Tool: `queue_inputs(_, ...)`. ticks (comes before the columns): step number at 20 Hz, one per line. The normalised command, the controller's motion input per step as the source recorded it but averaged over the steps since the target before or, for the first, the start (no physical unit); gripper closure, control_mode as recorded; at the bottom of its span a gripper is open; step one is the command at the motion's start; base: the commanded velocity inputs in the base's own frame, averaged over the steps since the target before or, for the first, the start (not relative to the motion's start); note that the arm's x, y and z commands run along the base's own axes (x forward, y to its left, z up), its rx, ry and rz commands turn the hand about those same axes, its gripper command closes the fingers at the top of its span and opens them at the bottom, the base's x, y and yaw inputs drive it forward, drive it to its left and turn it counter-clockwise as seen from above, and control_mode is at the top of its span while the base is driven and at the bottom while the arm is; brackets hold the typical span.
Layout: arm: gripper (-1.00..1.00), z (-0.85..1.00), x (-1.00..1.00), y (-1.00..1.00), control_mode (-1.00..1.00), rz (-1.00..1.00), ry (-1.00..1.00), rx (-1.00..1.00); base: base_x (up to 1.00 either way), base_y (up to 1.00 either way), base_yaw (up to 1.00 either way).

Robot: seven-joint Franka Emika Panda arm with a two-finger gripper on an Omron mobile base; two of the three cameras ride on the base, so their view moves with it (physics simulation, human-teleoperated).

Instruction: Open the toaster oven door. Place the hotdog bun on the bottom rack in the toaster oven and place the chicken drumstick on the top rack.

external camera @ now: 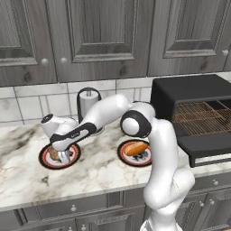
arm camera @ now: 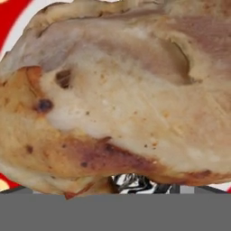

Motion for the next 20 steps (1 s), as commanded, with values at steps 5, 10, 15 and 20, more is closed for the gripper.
queue_inputs(5, 1.00, -0.04, 0.00, -0.20, -1.00, 0.00, 0.00, 0.05, 0.00, 0.00, 0.00)
queue_inputs(10, 1.00, 0.25, -0.11, -0.77, -1.00, 0.00, 0.00, 0.14, 0.00, 0.00, 0.00)
queue_inputs(15, 1.00, 0.54, -0.42, -0.98, -1.00, 0.00, 0.00, 0.17, 0.00, 0.00, 0.00)
queue_inputs(20, 1.00, 0.65, -0.64, -0.81, -1.00, 0.00, 0.00, 0.11, 0.00, 0.00, 0.00)
